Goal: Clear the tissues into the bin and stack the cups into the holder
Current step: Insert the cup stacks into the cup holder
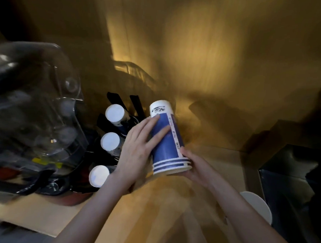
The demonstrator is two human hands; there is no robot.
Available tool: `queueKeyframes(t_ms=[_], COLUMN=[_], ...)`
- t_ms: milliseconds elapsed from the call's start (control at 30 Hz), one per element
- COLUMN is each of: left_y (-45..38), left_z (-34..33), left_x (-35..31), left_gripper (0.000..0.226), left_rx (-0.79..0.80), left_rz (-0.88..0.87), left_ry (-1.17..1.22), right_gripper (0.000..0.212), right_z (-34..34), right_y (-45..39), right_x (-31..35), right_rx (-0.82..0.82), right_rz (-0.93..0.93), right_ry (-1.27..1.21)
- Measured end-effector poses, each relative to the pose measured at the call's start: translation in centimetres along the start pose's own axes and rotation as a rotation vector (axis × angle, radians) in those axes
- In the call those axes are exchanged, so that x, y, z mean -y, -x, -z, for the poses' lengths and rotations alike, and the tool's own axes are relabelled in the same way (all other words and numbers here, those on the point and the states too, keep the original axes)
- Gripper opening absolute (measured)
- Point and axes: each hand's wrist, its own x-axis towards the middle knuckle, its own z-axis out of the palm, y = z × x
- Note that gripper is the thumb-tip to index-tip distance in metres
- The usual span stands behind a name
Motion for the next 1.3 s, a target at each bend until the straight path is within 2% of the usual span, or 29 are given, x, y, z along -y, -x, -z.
queueKeyframes(t_ms=[100,167,267,367,500,633,733,1100,1300], left_y=[0.2,0.2,-0.1,-0.8,-1.5,-2.4,-3.1,-4.5,-5.4], left_z=[2.7,4.4,6.4,8.2,10.1,11.7,12.2,10.9,9.4], left_x=[0.9,1.6,3.3,5.0,7.0,8.5,9.1,11.6,12.5], left_gripper=[0.056,0.053,0.038,0.052,0.070,0.061,0.062,0.062,0.064], left_rx=[-0.054,-0.052,-0.059,-0.121,-0.142,-0.249,-0.336,-0.400,-0.354], left_rz=[0.269,0.396,0.467,0.542,0.559,0.536,0.534,0.560,0.566], left_ry=[0.393,0.619,0.828,0.974,0.882,0.682,0.572,0.524,0.516], right_gripper=[0.062,0.068,0.078,0.086,0.087,0.085,0.084,0.082,0.083], right_z=[-1.9,-3.4,-5.7,-8.2,-11.1,-12.9,-13.5,-12.4,-11.8], right_y=[-1.8,-2.9,-4.2,-5.5,-7.8,-10.6,-12.4,-15.8,-16.7], right_x=[0.4,1.2,2.1,2.7,3.3,3.5,3.3,2.8,3.4], right_rx=[0.002,-0.035,-0.060,-0.088,-0.130,-0.157,-0.189,-0.236,-0.261], right_rz=[0.168,0.272,0.397,0.506,0.625,0.713,0.677,0.659,0.643], right_ry=[0.134,0.264,0.445,0.626,0.765,0.850,0.847,0.884,0.935])
